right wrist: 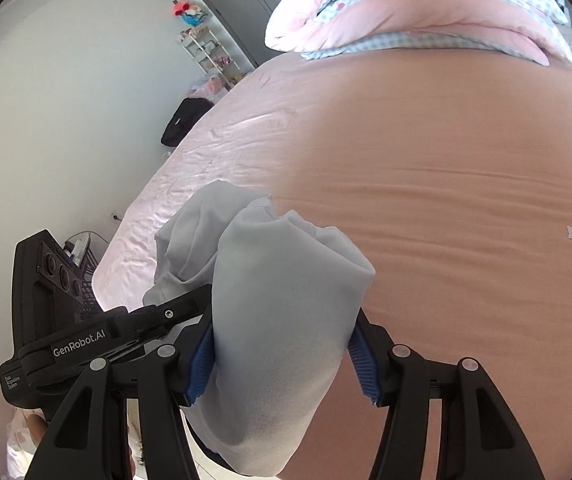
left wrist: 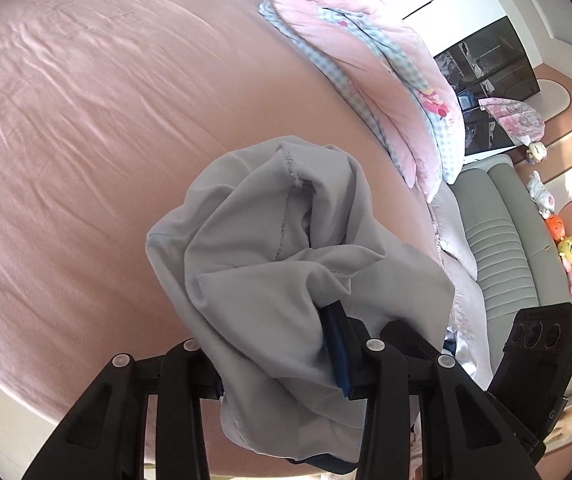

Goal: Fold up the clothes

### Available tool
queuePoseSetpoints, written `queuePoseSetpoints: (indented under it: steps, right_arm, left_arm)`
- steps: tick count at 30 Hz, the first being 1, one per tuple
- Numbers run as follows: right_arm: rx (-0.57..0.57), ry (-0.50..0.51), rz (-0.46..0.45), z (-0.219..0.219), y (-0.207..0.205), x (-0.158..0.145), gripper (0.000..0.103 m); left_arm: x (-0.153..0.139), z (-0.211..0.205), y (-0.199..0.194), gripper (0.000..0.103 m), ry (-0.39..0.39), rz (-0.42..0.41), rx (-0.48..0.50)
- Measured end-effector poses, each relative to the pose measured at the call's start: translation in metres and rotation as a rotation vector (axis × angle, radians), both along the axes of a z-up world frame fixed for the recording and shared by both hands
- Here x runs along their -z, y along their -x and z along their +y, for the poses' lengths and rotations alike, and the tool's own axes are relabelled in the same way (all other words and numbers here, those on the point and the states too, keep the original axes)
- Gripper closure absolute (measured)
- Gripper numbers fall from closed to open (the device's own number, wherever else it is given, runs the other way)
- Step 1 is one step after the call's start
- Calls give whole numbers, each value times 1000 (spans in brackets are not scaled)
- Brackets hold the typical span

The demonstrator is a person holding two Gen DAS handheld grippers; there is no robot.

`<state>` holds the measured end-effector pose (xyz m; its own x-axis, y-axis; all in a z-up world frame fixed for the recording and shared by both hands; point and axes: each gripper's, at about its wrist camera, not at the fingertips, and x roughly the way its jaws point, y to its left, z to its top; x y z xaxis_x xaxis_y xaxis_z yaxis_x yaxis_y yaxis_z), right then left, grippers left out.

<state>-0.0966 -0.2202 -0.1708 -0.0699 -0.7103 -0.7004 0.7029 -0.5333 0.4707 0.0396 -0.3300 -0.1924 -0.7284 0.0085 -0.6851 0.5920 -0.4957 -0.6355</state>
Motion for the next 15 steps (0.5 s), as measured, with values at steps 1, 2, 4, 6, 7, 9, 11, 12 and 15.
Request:
queuePoseSetpoints:
  steps: [1, 2, 4, 6, 7, 9, 11, 12, 15]
  right_arm:
    - [-14, 0, -9, 2, 1, 1, 45]
    - [-28, -3, -21, 4, 2, 2, 45]
    - [-59, -21, -33, 9, 4, 6, 45]
    - [-79, -46, -38, 12, 8, 13, 45]
    - [-89, -58, -40, 14, 9, 16, 45]
    - [-109, -83, -45, 17, 13, 22, 45]
    - [-125, -105, -51, 20, 16, 28, 45]
    - [-122, -107, -59, 23, 17, 32, 45]
    - [-106, -111, -90, 29, 21, 43, 45]
  left_arm:
    - [2, 5, -3, 67, -2, -1, -8]
    - [4, 10, -5, 67, -8, -2, -18]
    - [11, 18, -6, 67, -39, -3, -40]
    - [18, 25, -4, 67, -57, -12, -41]
    - [21, 29, -2, 67, -60, -19, -37]
    - [26, 35, 3, 67, -55, -40, -28]
    - [31, 42, 9, 67, -41, -63, -17]
    - [30, 44, 12, 67, -14, -77, -6]
    - [30, 49, 19, 67, 42, -114, 23]
